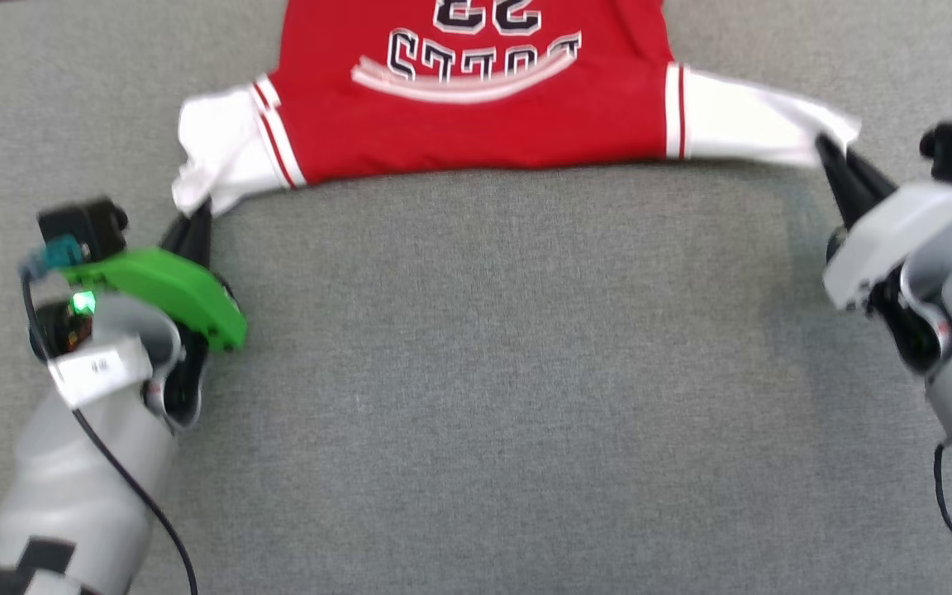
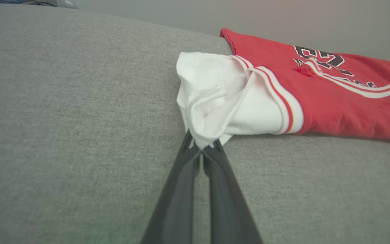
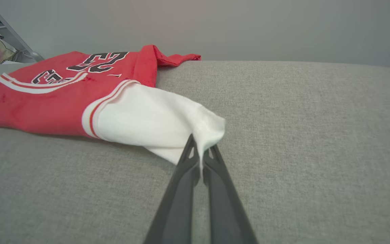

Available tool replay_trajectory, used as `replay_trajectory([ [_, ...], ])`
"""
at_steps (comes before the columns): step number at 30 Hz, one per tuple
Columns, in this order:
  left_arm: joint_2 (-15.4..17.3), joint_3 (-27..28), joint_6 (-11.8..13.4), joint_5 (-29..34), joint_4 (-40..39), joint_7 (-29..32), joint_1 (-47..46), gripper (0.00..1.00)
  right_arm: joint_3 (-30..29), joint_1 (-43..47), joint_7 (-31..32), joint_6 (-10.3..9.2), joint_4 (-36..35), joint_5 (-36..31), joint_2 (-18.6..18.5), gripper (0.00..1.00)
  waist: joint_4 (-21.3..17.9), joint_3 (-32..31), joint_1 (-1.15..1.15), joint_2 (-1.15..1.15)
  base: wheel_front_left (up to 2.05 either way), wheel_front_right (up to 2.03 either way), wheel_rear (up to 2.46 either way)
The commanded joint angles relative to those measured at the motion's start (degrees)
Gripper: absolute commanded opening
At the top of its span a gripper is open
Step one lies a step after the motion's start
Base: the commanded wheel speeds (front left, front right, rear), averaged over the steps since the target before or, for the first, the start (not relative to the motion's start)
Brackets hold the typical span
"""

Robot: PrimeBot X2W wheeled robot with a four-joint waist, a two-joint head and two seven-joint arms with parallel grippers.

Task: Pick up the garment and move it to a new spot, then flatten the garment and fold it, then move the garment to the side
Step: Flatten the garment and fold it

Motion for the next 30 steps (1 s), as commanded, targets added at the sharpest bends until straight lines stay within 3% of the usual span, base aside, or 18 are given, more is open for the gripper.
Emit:
replay_trajectory([
  [1,0.5,0.3,0.7,0.4,-1.7,-0.6,3.1,0.00,-0.3,2.9,-0.6,-0.05,-1.4,0.6,-0.8,0.00,0.9,-5.2,0.01,0.00,0.00,0.00,0.00],
  [6,1.7,0.6,3.1,0.4,-9.0,-0.7,14.2,0.00,-2.8,13.6,-0.9,-0.05,-6.1,1.6,-2.3,0.00,1.2,-10.1,0.01,0.00,0.00,0.00,0.00],
  [15,5.4,-0.4,12.1,0.8,-27.3,1.0,34.4,0.00,-11.0,34.0,2.9,-0.05,-15.6,0.0,-2.7,0.00,2.4,-17.3,0.01,0.00,0.00,0.00,0.00],
  [22,7.8,-0.2,19.8,0.0,-41.1,3.2,47.2,0.00,-19.3,47.9,9.0,-0.05,-24.2,-4.7,0.0,0.00,2.6,-20.0,0.01,0.00,0.00,0.00,0.00],
  [30,9.4,-1.3,24.0,-0.5,-48.1,5.0,56.1,0.00,-27.9,60.2,16.6,-0.05,-34.7,-11.1,6.0,0.00,3.0,-20.9,0.01,0.00,0.00,0.00,0.00],
])
